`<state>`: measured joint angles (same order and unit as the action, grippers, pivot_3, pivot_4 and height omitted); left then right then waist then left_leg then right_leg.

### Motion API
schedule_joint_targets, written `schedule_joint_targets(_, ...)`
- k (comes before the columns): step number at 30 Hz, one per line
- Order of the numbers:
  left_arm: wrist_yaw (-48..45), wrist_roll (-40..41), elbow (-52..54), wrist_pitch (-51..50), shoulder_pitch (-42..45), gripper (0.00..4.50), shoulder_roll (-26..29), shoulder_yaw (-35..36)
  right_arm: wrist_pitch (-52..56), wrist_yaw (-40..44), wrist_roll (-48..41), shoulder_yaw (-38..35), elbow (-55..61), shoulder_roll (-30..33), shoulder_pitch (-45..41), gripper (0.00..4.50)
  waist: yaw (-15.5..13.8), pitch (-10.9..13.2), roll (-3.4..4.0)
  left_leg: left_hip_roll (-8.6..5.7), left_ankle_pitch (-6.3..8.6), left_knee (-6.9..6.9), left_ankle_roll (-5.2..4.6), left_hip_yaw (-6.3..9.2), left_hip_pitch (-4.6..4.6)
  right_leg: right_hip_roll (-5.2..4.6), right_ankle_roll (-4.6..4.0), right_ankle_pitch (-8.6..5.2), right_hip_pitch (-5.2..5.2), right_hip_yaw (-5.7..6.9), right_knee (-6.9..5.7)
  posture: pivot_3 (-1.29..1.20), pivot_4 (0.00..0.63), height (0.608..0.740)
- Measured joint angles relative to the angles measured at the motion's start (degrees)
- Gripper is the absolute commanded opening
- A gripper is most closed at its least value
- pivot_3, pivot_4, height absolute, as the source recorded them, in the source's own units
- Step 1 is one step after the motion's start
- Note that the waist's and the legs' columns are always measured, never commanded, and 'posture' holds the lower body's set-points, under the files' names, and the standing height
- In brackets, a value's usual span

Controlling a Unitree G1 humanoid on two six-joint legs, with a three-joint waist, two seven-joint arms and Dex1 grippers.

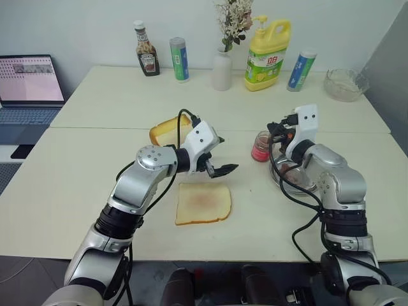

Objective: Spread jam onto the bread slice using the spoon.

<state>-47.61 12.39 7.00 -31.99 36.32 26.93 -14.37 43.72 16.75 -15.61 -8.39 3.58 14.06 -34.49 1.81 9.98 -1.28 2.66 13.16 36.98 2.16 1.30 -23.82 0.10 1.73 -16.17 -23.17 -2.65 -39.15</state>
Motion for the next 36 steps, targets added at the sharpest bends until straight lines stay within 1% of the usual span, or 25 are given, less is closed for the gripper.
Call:
schedule_joint_targets(20,-1.8,-0.1,0.0,0.4,-0.8,4.5,0.3,0.0,5.5,-5.7,-9.3,-8.8,0.1,-2.7,-0.4,0.06,-0.1,0.0,0.01,-0.01,0.0,-0.02,0.0,-0.01,-0.03,-0.02,0.0,0.0,-0.02,-0.01,0.02,0.0,0.15,0.74)
schedule_joint_targets(36,-1.9,-0.8,-0.5,1.4,-0.8,4.5,0.3,0.0,6.6,-11.2,-17.9,-15.1,0.1,-3.8,-3.1,0.06,-0.1,0.0,0.02,-0.01,0.0,-0.04,0.0,-0.02,-0.05,-0.02,0.0,0.0,-0.03,-0.01,0.03,0.0,0.15,0.74)
